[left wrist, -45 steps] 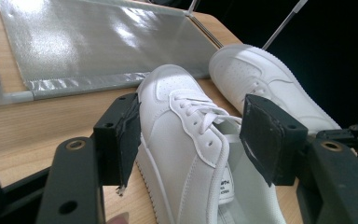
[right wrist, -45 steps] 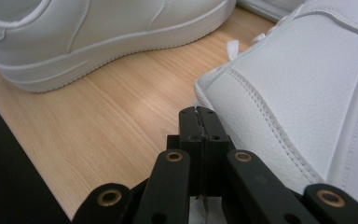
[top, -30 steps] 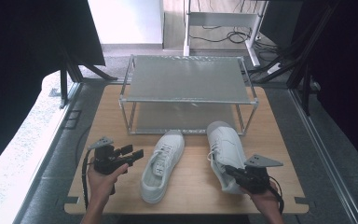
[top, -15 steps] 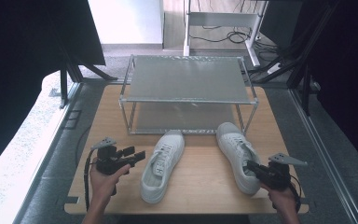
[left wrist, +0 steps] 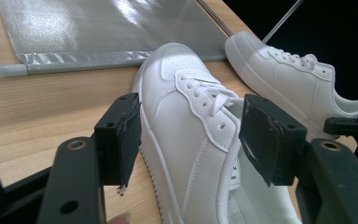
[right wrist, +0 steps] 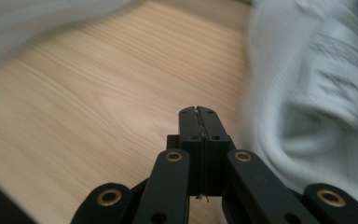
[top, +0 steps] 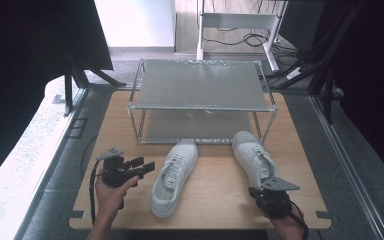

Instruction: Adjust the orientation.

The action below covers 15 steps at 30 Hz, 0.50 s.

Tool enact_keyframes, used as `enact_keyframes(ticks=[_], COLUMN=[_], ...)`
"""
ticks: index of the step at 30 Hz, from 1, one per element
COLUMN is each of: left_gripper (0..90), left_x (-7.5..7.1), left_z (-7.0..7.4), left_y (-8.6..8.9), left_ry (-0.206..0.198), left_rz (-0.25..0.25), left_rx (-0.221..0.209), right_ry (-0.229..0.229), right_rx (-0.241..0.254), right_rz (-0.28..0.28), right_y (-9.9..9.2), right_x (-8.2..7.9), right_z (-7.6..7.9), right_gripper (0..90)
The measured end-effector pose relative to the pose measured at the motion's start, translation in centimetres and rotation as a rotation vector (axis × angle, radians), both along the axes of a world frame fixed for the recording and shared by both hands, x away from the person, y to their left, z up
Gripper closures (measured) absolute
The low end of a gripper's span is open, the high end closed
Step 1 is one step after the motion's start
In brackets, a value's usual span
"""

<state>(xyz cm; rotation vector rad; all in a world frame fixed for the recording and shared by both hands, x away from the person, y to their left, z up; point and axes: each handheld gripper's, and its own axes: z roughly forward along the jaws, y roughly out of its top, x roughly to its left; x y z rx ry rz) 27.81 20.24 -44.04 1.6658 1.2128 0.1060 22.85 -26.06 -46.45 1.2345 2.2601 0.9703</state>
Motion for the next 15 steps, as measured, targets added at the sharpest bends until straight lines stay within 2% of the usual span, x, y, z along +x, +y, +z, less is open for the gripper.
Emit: enact_keyframes(ticks=[1, 2, 5, 7, 8, 11, 12, 15], left_gripper=[38.8, 38.8, 38.8, 38.8, 38.8, 38.8, 38.8, 38.9], left_x=[0.0, 0.0, 0.0, 0.0, 0.0, 0.0, -0.1, -0.2], left_z=[0.0, 0.0, 0.0, 0.0, 0.0, 0.0, 0.0, 0.5], left_y=[0.0, 0.0, -0.1, -0.1, -0.1, 0.0, 0.0, 0.0], left_ry=[0.001, 0.001, 0.000, 0.000, 0.001, 0.003, 0.000, -0.012], left_rz=[0.001, 0.001, -0.005, -0.005, -0.002, 0.000, 0.002, 0.000], left_rx=[0.002, 0.001, 0.003, 0.005, 0.003, 0.003, 0.000, 0.003], right_ry=[-0.002, 0.004, 0.001, 0.004, 0.010, 0.010, 0.002, -0.028], right_rx=[-0.002, 0.023, -0.003, 0.000, 0.039, 0.061, 0.085, 0.155], right_rz=[-0.011, -0.032, -0.050, -0.053, -0.042, -0.018, 0.011, 0.055], right_y=[-0.4, -1.4, -2.5, -2.9, -3.7, -3.9, -3.8, -3.6], right_x=[-0.1, -0.4, -0.7, -0.7, -0.8, -1.0, -1.1, -1.1], right_z=[0.0, 0.2, 0.2, 0.2, 0.3, 0.3, 0.4, 1.3], right_gripper=[90.0, 90.0, 90.0, 90.0, 90.0, 89.4, 84.9, 79.9])
